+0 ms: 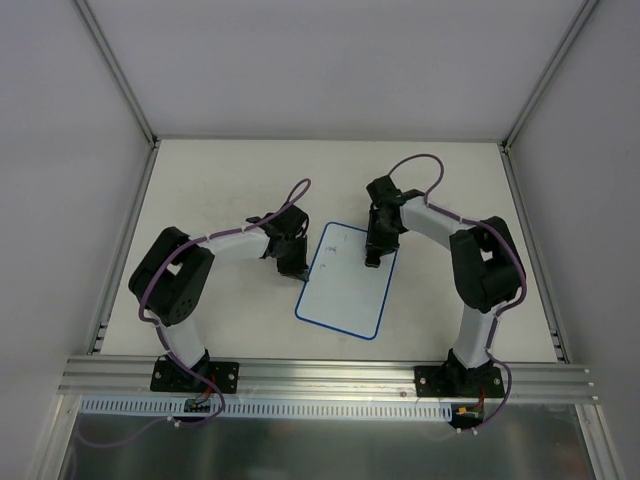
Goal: Erase the whiteboard
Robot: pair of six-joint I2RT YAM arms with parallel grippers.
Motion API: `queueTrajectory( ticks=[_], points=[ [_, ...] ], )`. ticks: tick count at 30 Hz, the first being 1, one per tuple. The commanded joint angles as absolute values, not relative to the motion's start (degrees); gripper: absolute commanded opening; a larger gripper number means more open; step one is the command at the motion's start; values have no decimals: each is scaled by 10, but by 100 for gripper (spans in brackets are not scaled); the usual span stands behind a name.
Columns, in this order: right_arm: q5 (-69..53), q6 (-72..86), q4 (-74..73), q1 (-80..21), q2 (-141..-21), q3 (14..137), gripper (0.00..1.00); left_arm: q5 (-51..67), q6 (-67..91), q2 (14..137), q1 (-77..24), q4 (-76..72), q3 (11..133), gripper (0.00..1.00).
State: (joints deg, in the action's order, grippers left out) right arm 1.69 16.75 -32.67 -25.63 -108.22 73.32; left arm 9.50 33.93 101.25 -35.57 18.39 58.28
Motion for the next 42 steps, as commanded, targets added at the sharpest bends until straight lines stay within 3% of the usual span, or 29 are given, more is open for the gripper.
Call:
queueTrajectory(
  ticks=[1,7,10,11,14,22,29,42],
  points=[
    [-55,210,-323,-327,-1088,707,3,20,323,1056,-357,266,562,0],
    [-58,231,-303,-355,-1074,681,13,24,323,1044,-357,267,578,0],
    [-45,220,-304,-356,-1054,675,35,19,323,1027,-357,269,588,11],
    [-38,217,-305,-356,-1048,673,46,18,322,1022,-357,270,591,19],
    [-13,203,-307,-354,-1012,664,59,16,317,998,-358,276,613,33],
    [32,201,-321,-282,-902,599,60,17,311,987,-376,299,719,76],
    [7,213,-301,-234,-873,537,57,20,314,1042,-417,315,827,82],
    [-33,243,-232,-216,-903,502,40,-24,316,1150,-483,326,922,74]
  ],
)
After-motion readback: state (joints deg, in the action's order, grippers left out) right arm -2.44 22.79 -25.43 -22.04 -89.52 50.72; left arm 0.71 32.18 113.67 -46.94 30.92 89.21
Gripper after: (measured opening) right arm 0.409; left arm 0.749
